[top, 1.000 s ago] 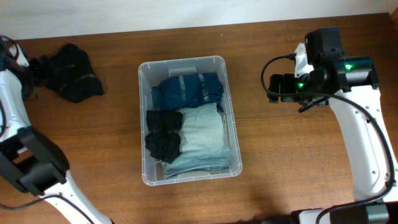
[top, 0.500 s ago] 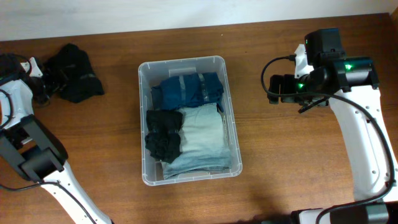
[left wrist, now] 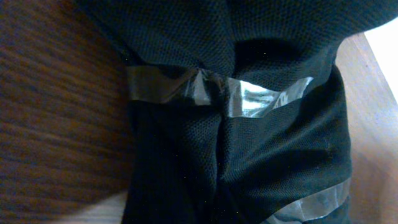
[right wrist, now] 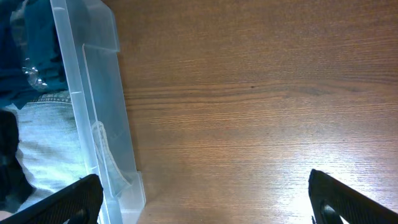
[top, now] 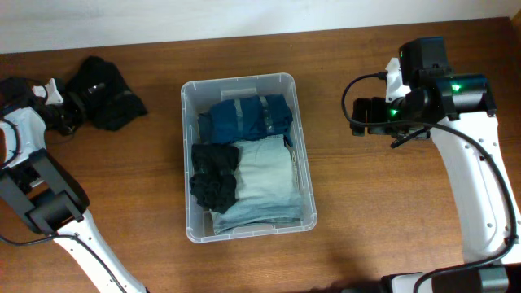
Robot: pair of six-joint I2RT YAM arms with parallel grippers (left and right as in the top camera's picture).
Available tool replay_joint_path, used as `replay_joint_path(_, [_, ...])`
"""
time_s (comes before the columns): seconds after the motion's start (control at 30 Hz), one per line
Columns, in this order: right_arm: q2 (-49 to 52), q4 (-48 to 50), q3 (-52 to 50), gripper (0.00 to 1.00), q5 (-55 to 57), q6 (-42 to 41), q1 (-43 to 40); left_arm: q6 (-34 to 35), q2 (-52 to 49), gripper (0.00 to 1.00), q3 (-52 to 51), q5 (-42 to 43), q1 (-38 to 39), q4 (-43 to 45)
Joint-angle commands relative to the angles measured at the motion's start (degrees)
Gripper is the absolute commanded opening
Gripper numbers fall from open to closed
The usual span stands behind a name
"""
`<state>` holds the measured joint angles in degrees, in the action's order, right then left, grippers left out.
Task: Pack container
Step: 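Move the left gripper back to the second black taped bundle and grasp, then lift the black taped bundle with the left gripper over the bin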
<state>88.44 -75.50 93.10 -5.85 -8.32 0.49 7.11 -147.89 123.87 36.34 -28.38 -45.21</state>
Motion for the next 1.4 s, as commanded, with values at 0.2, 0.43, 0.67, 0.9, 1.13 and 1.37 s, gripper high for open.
replay_joint_path(0.2, [0.4,-0.2,0.1,0.98,0.8,0.6,-0.2,-5.5,10.8,0.01,-1.1,2.0,1.3,-12.1])
replay_joint_path(0.43, [0.4,-0.1,0.1,0.99,5.5,-1.0,-1.3,-9.6,25.5,0.01,-1.1,1.8,3.8,-20.5])
replay_joint_path(0.67, [0.4,-0.2,0.1,0.99,4.6,-1.2,-3.1,-13.1,38.3,0.01,-1.1,1.8,11.4,-28.7])
replay_joint_path(0.9, [0.4,-0.1,0.1,0.99,5.1,-1.1,-3.2,-15.0,44.3,0.01,-1.1,-3.7,26.1,-39.1])
replay_joint_path(1.13, [0.4,-0.2,0.1,0.99,5.0,-1.1,-3.2,-7.7,47.4,0.01,-1.1,-18.3,42.0,-42.7])
replay_joint_path(1.37, [0.4,-0.2,0.1,0.99,5.0,-1.2,-3.2,5.7,50.3,0.01,-2.4,-29.1,59.3,-40.7])
